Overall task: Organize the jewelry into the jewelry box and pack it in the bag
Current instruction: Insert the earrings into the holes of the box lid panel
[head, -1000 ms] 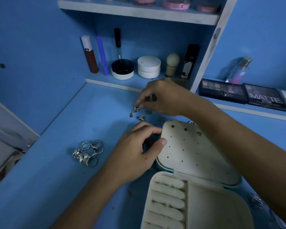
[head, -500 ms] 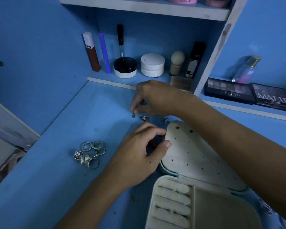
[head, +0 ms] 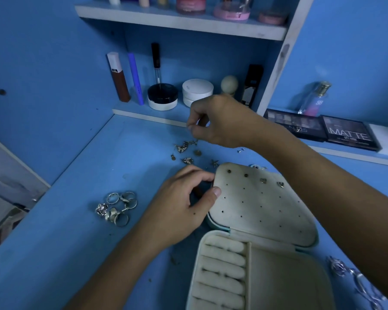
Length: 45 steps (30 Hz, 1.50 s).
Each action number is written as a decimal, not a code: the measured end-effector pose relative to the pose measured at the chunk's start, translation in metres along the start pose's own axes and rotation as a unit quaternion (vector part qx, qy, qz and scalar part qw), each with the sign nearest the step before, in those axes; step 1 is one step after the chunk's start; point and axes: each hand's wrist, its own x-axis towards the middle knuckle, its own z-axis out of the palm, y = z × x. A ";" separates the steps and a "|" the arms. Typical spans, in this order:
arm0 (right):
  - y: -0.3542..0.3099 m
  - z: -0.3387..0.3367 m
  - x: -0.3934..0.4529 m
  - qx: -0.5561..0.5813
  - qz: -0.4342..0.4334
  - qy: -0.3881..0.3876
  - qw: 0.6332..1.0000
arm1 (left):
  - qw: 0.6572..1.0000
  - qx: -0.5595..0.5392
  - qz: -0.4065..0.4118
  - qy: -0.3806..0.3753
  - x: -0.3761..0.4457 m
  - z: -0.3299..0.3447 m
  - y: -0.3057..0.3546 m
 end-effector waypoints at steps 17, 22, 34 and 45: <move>0.019 -0.048 -0.155 0.111 0.140 0.235 0.955 | 0.996 -0.076 -0.013 0.038 -0.003 0.001 0.006; 0.019 -0.045 -0.203 0.184 0.205 0.296 0.914 | 0.989 -0.145 -0.013 0.028 -0.003 0.003 0.010; 0.009 -0.015 -0.247 0.244 0.286 0.346 0.859 | 0.987 -0.158 -0.001 0.025 -0.003 0.005 0.011; 0.005 0.003 -0.247 0.227 0.213 0.315 0.897 | 0.987 -0.157 0.005 0.029 -0.004 0.003 0.012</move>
